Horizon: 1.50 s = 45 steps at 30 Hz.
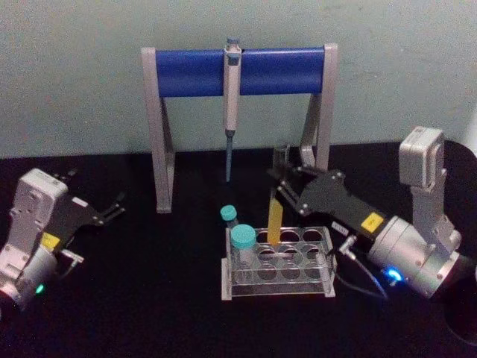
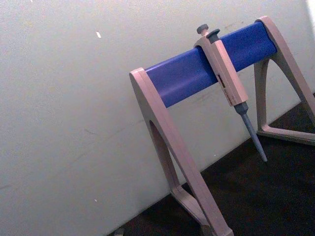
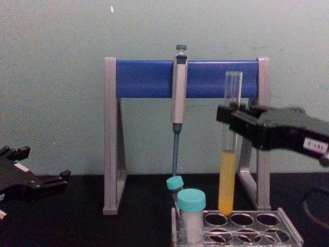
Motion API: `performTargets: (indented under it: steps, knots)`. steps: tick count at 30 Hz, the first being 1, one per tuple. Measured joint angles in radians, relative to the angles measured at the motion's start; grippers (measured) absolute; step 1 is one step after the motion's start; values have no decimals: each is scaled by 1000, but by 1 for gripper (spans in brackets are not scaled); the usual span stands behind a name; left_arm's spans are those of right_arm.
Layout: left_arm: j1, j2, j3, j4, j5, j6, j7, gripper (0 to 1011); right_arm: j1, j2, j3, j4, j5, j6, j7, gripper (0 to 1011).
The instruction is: Pick up the test tube from the test tube rack, shake it, then place it back into the test tube rack.
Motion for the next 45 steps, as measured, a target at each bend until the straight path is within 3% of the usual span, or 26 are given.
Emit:
performTargets:
  steps: [15, 26, 37, 45]
  knots:
    - [0, 0, 0, 0, 0, 0, 0, 1001, 106, -45, 21, 107, -40, -22, -23, 233]
    - [0, 0, 0, 0, 0, 0, 0, 1001, 133, -65, 19, 144, -48, -24, -15, 233]
    - [0, 0, 0, 0, 0, 0, 0, 1001, 100, -40, 44, 107, -54, -14, -28, 233]
    - [0, 0, 0, 0, 0, 0, 0, 1001, 20, 1, 75, 24, -48, 7, -38, 233]
